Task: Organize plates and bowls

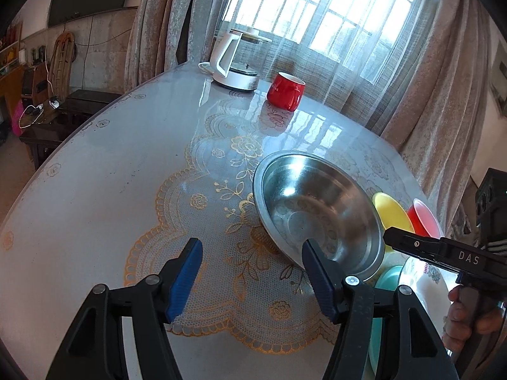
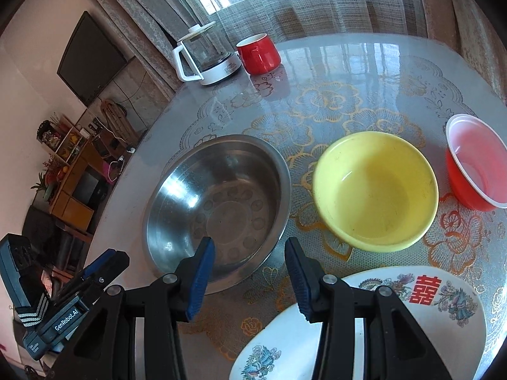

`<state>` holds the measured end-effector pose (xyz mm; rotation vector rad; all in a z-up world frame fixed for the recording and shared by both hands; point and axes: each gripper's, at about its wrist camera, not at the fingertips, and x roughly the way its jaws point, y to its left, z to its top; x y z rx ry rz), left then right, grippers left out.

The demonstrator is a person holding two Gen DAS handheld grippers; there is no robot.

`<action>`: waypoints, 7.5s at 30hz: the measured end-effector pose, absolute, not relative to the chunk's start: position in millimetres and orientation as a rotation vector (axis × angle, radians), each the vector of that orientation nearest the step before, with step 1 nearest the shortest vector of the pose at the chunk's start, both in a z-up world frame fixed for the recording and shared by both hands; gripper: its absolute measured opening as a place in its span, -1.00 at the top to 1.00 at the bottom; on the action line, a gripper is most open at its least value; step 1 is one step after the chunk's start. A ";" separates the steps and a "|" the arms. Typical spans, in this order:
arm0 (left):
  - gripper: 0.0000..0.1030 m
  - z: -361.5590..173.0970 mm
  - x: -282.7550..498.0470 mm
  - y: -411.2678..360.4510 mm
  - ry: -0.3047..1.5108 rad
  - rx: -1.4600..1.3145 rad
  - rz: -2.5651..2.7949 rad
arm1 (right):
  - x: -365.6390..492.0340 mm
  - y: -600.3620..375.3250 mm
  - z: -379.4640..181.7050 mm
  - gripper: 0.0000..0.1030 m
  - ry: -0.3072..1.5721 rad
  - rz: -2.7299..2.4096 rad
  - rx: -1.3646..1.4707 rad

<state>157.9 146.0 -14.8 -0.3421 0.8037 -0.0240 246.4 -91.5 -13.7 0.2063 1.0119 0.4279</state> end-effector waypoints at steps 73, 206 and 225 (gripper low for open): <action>0.34 -14.7 98.0 147.3 0.756 -0.227 -0.019 | 196.3 -31.8 -14.6 0.44 0.932 0.577 -0.068; 0.53 8.4 251.2 -23.8 0.949 -0.264 -0.247 | 286.7 -212.9 -12.5 0.74 0.958 0.326 0.380; 0.53 38.2 129.5 67.0 0.818 -0.298 -0.144 | 210.1 -128.0 13.3 0.74 0.909 0.591 0.257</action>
